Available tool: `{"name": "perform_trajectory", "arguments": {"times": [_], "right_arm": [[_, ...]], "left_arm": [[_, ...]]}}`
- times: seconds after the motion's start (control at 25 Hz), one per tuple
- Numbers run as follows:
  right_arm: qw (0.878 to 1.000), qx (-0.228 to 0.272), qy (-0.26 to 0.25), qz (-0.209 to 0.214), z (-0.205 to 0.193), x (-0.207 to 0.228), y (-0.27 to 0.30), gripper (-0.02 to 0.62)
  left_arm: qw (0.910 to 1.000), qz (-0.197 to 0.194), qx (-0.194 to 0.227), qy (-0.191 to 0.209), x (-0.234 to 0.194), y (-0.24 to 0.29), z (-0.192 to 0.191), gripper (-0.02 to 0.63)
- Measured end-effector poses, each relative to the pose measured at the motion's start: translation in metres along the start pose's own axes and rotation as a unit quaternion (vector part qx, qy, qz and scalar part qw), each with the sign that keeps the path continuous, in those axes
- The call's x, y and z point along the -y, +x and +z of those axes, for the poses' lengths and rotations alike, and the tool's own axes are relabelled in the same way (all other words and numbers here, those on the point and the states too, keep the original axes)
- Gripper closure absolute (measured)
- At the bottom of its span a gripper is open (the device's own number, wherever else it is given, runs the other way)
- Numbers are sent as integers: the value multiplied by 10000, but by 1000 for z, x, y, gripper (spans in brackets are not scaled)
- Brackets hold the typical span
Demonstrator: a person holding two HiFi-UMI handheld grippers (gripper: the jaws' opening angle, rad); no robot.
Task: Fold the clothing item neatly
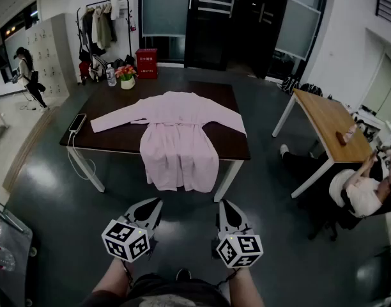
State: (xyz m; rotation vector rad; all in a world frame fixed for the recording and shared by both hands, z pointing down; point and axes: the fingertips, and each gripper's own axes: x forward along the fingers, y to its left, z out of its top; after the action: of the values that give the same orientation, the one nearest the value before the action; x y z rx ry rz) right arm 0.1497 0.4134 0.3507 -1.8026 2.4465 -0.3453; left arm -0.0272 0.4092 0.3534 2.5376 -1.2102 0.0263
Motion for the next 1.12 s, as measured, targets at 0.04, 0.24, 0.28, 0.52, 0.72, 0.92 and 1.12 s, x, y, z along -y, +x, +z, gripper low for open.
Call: {"name": "perform_trajectory", "arguments": {"times": [0.04, 0.24, 0.28, 0.52, 0.72, 0.92, 1.12], "right_arm": [[10000, -7, -29, -8, 1, 2, 2, 604], [10000, -81, -53, -7, -3, 10, 17, 604], [9999, -103, -64, 3, -4, 10, 19, 604], [9997, -175, -178, -5, -5, 22, 23, 604], [10000, -49, 51, -32, -4, 38, 25, 604], [9982, -63, 582, -117, -18, 58, 34, 604], [9980, -166, 533, -286, -27, 80, 54, 603]], "left_arm": [[10000, 5, 21, 9, 0, 2, 2, 597], [10000, 31, 52, 23, -8, 14, 5, 597], [10000, 39, 44, 15, -9, 16, 5, 597], [10000, 59, -13, -10, -10, 28, 3, 595], [9999, 84, -65, 6, -6, 35, -1, 595], [9994, 265, -235, -10, -17, 37, -12, 597], [9992, 277, -247, -143, -36, 62, -8, 597]]}}
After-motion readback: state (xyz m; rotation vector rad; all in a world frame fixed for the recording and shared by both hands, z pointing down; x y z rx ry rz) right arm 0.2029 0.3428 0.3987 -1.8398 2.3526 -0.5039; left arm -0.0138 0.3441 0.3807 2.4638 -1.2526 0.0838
